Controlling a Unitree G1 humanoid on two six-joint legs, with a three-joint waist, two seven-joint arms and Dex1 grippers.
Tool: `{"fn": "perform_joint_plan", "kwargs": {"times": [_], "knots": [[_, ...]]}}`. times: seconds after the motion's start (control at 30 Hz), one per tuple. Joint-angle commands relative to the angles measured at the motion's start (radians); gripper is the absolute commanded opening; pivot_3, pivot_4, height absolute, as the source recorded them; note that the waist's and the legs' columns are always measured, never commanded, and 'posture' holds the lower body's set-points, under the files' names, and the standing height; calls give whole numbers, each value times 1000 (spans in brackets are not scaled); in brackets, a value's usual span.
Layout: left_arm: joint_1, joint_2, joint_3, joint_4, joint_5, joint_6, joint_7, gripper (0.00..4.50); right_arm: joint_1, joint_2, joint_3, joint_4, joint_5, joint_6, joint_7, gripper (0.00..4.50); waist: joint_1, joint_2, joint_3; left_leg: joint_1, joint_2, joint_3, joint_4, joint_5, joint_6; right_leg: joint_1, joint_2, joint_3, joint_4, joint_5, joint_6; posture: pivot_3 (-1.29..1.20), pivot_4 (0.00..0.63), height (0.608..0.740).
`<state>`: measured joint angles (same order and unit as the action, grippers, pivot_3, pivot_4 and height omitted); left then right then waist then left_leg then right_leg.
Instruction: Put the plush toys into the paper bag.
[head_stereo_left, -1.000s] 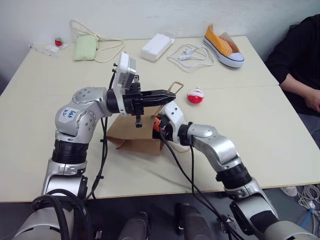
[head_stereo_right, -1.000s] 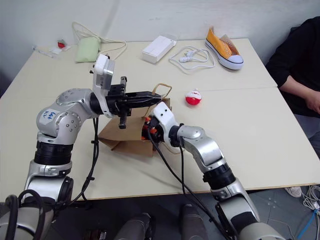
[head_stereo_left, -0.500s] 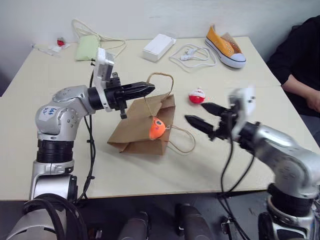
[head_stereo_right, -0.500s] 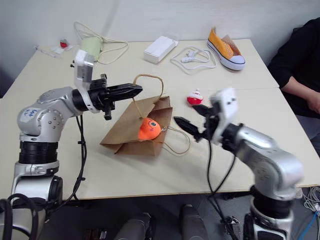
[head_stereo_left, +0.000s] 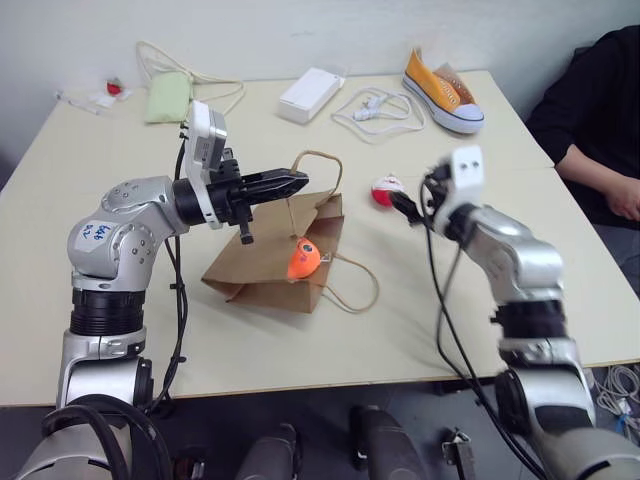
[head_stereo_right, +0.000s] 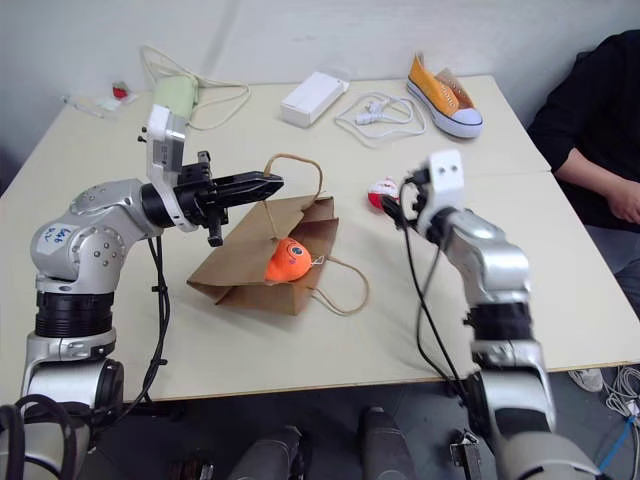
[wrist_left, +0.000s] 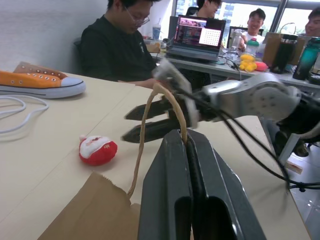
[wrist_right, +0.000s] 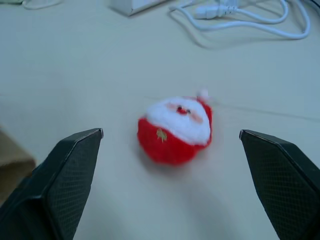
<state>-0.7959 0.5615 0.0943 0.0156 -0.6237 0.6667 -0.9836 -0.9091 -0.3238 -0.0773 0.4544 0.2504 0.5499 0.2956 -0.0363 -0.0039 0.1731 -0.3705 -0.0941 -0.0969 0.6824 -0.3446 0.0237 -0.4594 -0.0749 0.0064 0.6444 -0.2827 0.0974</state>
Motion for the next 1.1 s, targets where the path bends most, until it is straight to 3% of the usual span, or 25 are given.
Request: {"fn": "perform_joint_plan", "kwargs": {"times": [0.03, 0.13, 0.2, 0.3, 0.5, 0.6, 0.67, 0.77, 0.83, 0.93, 1.1], "knots": [[-8, 7, 6, -25, 7, -31, -1, 0, -138, 30, -15, 326, -67, -173, -72, 4473, 1, 0, 0, -1, 0, 0, 0, 0, 0, -1, -1, -1, 0, 0, 0, 0, 150, 740], [-3, 8, 2, -23, 17, -45, 0, 0, -243, 67, -58, 588, -72, -278, -119, 4473, -3, 0, 0, -1, 0, -1, -1, 0, 0, -1, -1, -2, 0, 0, 0, 0, 150, 740], [-3, 6, 1, -21, 20, -49, 6, 0, -275, 75, -61, 689, -90, -334, -135, 4094, -6, 0, 0, -1, 0, -1, -1, 0, 0, -1, -1, -2, -1, 0, 0, 0, 150, 740], [-2, 8, 3, -30, 18, -47, 10, 0, -295, 84, -75, 756, -92, -381, -123, 3245, -10, 0, 0, -1, 0, -1, 0, 0, 0, -1, -1, -2, 0, 0, 0, 0, 150, 740], [6, 12, 5, -37, 18, -48, 10, 0, -303, 93, -108, 741, -66, -418, -45, 1121, -23, 0, 0, -1, 0, -1, 1, 0, 0, 0, -1, -1, 0, 0, 0, 0, 150, 740], [5, 9, 3, -42, 16, -44, 13, 0, -277, 85, -105, 682, -60, -416, 19, 397, -27, 0, 0, -1, 0, -1, 0, 0, 0, -1, -1, -2, 1, 0, 0, 0, 150, 740], [1, 4, 0, -49, 8, -36, 12, 0, -195, 70, -63, 500, -44, -355, 137, 291, -29, 0, 0, -1, 0, -1, 0, 0, 0, -1, -1, -1, 1, 0, 0, 0, 150, 740], [-12, -6, -9, -70, -14, -17, 4, 0, 96, -20, 78, -141, 100, -54, 401, 290, -11, 1, -1, -2, 1, -4, 2, 0, 0, -1, -1, -2, 1, 0, 0, 0, 150, 740], [-22, -14, -17, -72, -22, -11, -2, 0, 210, -60, 121, -396, 151, 74, 410, 289, -5, 1, 0, -4, 0, -6, 2, -1, 0, -3, -1, -2, 2, 0, 0, 0, 150, 740], [-34, -34, -37, -59, -12, -24, -7, 0, 256, -44, 111, -554, 206, 221, 346, 289, -6, 1, 0, -4, -2, -4, 2, -1, 0, -3, -1, -2, 0, 0, 0, 0, 150, 740], [-55, -66, -61, -49, -7, -37, -16, 0, 237, 2, 151, -619, 254, 317, 344, 289, 6, 1, 0, 1, -3, -3, 4, 0, -1, -2, -1, 0, 1, 0, 0, 0, 150, 740]]}}
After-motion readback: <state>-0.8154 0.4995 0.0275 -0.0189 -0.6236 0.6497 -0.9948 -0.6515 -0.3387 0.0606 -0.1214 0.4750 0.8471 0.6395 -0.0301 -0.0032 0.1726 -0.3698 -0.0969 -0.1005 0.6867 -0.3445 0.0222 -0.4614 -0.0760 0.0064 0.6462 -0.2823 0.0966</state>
